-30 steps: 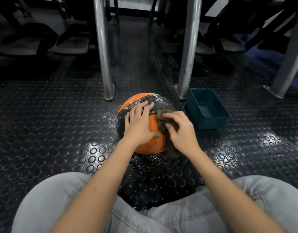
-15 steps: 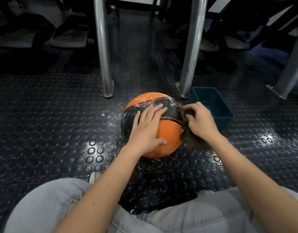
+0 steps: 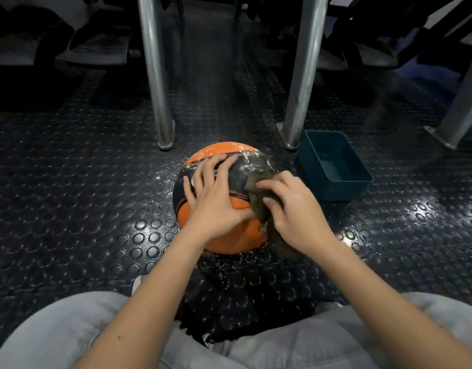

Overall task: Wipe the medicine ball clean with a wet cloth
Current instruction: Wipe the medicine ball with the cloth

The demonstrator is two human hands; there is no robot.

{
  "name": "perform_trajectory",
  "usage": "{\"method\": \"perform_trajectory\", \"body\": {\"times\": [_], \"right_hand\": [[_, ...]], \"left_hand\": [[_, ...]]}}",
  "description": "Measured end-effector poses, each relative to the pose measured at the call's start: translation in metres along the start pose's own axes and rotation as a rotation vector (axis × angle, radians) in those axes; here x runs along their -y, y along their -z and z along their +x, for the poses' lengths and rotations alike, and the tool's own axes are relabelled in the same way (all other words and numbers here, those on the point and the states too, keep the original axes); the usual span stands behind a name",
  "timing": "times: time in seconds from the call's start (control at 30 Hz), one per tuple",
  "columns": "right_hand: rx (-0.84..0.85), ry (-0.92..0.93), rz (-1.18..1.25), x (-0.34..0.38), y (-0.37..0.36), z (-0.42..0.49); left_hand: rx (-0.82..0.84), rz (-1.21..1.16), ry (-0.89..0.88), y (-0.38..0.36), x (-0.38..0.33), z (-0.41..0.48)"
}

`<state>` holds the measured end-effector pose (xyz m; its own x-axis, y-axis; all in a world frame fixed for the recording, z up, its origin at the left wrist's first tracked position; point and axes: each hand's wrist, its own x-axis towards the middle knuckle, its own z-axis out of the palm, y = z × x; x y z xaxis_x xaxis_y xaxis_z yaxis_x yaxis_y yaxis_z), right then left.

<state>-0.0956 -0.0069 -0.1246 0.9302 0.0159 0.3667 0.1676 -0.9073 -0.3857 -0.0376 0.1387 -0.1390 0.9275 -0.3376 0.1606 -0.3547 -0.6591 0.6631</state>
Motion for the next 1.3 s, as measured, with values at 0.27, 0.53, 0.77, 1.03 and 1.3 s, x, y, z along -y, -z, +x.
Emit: {"method": "perform_trajectory", "body": {"times": [0.27,0.53,0.77,1.03,1.3], "right_hand": [[-0.037,-0.258,0.062,-0.031,0.006,0.016],[0.009,-0.065,0.0,-0.01,0.001,0.004],[-0.042,-0.131,0.07,-0.009,-0.003,-0.006],[-0.097,-0.218,0.09,-0.028,-0.002,0.011],[-0.036,-0.124,0.056,-0.02,-0.004,0.006]], "left_hand": [[0.046,0.032,-0.037,-0.005,-0.003,-0.008],[0.025,0.017,-0.027,-0.003,0.0,-0.009],[0.029,0.028,-0.015,-0.004,-0.001,-0.009],[0.029,0.024,-0.033,-0.007,-0.002,-0.005],[0.016,0.029,-0.042,-0.006,0.001,-0.008]]}}
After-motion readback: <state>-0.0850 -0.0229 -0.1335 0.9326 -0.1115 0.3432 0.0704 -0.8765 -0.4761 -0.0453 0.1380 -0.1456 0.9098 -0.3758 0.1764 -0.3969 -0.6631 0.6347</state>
